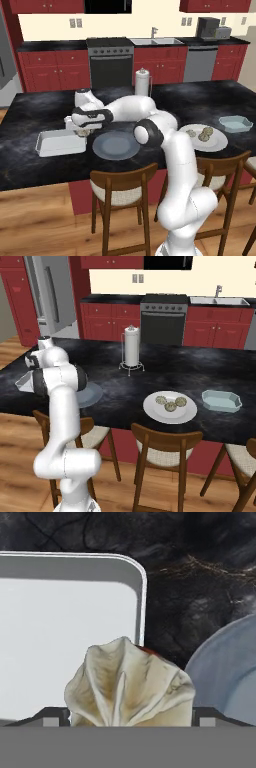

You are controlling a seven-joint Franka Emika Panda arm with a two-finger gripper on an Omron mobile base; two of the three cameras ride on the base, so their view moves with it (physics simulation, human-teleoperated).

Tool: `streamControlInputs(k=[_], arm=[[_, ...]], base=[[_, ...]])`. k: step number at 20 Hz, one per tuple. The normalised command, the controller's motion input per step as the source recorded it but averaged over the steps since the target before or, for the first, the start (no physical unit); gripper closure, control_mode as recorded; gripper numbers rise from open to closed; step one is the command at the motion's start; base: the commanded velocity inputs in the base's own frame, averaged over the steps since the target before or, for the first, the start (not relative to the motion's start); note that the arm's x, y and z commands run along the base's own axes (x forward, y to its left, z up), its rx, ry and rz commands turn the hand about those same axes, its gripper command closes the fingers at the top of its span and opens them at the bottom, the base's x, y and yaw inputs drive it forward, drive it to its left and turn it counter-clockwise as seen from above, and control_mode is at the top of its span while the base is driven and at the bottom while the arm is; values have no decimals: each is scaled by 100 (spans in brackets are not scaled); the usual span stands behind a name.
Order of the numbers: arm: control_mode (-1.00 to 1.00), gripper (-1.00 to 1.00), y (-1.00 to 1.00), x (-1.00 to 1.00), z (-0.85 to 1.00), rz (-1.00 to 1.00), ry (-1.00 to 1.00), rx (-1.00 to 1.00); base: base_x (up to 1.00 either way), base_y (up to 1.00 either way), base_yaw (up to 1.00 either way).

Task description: Place two dumplings into each of the tupperware containers and then place the containers in the fridge.

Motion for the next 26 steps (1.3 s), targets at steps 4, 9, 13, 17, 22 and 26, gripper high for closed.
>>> streamControlInputs(k=[4, 9, 13, 17, 22, 26], arm=[[-100, 100, 11, 34, -1, 0, 0, 0], [-100, 100, 18, 15, -7, 0, 4, 0], [-100, 100, 29, 0, -37, 0, 4, 0], [-100, -100, 6, 0, -35, 0, 0, 0], [-100, -100, 0, 0, 0, 0, 0, 0], [-100, -100, 0, 0, 0, 0, 0, 0]], base=[[0, 0, 0], [0, 0, 0], [0, 0, 0], [0, 0, 0], [0, 0, 0], [0, 0, 0]])
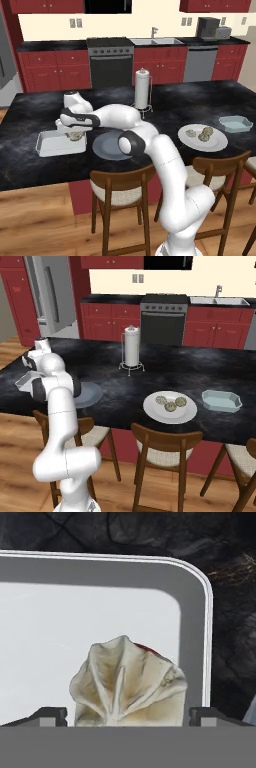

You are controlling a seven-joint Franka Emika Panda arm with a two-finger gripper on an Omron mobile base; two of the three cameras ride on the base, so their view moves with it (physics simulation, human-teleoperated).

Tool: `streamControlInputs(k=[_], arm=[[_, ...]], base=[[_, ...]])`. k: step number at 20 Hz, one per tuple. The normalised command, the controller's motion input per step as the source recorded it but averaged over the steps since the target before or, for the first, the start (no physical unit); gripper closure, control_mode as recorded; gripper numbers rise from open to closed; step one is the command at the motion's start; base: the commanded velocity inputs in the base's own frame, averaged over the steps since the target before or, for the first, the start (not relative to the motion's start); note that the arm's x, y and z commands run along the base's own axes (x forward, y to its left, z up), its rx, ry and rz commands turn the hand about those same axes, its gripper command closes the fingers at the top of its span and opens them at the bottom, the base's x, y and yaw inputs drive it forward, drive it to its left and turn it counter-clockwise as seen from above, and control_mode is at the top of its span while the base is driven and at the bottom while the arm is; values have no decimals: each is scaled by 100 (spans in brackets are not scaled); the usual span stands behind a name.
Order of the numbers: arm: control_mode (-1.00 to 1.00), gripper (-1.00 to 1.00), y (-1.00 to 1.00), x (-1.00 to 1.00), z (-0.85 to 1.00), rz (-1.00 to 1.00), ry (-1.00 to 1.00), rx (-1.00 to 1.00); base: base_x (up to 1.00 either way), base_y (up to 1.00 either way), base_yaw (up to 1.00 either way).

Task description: Place two dumplings into each of the tupperware containers and then place the containers in the fridge.

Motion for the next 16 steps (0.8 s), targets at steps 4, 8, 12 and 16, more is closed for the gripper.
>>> streamControlInputs(k=[4, 8, 12, 16], arm=[[-100, -100, 0, 0, 0, 0, 0, 0], [-100, -100, -33, 2, 9, 0, -3, 0], [-100, -100, -92, -21, 13, 0, -8, 0], [-100, -100, -100, -44, 1, -1, 0, 0]], base=[[0, 0, 0], [0, 0, 0], [0, 0, 0], [0, 0, 0]])
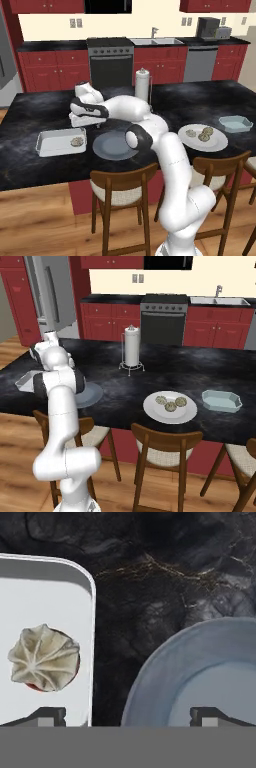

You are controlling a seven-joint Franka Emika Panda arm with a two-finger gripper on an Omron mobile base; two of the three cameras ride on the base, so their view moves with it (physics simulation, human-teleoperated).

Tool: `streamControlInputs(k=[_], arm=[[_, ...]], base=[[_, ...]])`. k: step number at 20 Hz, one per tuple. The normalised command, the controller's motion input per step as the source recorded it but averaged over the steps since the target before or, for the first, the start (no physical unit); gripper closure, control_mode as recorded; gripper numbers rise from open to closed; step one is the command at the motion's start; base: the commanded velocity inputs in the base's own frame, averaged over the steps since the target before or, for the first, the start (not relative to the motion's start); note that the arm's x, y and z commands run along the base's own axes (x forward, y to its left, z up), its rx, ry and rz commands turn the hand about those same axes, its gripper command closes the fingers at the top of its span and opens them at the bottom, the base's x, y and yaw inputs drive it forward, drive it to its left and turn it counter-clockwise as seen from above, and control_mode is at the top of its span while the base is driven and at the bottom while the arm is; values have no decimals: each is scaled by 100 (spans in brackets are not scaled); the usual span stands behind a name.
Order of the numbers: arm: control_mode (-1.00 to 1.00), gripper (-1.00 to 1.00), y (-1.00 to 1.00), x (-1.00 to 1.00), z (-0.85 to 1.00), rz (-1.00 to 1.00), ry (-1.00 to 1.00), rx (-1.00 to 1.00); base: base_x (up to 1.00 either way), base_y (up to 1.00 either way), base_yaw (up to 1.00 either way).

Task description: Place two dumplings into each of the tupperware containers and then place the containers in the fridge.

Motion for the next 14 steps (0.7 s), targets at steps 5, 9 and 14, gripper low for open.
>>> streamControlInputs(k=[5, 9, 14], arm=[[-100, -100, -100, -57, -6, -9, 0, 8], [-100, -100, -100, -25, 0, -13, 0, 11], [-100, -100, -100, -3, 0, -15, 0, 6]], base=[[0, 0, 0], [0, 0, 0], [0, 0, 0]])
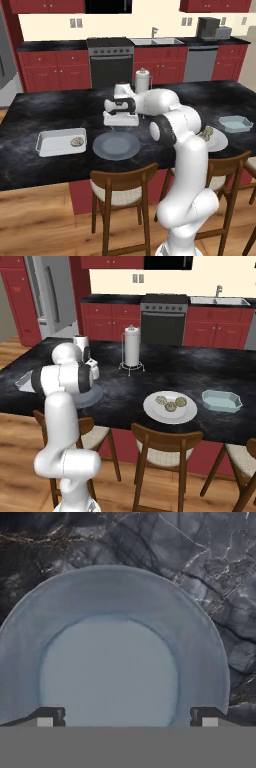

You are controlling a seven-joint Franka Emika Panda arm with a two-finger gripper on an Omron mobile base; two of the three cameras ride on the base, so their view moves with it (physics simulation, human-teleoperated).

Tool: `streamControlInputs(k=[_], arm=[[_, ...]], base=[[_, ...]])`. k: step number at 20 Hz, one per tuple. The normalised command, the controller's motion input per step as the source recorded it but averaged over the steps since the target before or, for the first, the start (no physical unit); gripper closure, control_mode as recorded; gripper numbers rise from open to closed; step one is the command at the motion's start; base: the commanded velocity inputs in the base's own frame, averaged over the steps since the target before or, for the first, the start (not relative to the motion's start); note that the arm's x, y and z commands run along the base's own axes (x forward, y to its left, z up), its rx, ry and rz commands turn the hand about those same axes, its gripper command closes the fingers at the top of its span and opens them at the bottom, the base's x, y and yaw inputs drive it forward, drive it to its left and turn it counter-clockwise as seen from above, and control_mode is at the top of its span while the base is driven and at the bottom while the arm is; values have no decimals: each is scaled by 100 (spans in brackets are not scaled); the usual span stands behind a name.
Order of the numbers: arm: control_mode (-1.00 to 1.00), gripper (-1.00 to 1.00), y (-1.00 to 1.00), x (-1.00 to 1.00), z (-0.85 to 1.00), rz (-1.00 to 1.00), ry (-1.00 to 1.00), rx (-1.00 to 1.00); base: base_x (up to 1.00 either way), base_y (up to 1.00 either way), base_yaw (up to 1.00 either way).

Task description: Place two dumplings into each of the tupperware containers and then place the containers in the fridge.

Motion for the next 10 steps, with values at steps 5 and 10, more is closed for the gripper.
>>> streamControlInputs(k=[5, 10], arm=[[-100, -100, -100, 0, 0, -14, 0, 4], [-100, -100, -100, 0, 0, -12, 0, 3]], base=[[0, 0, 0], [0, 0, 0]])
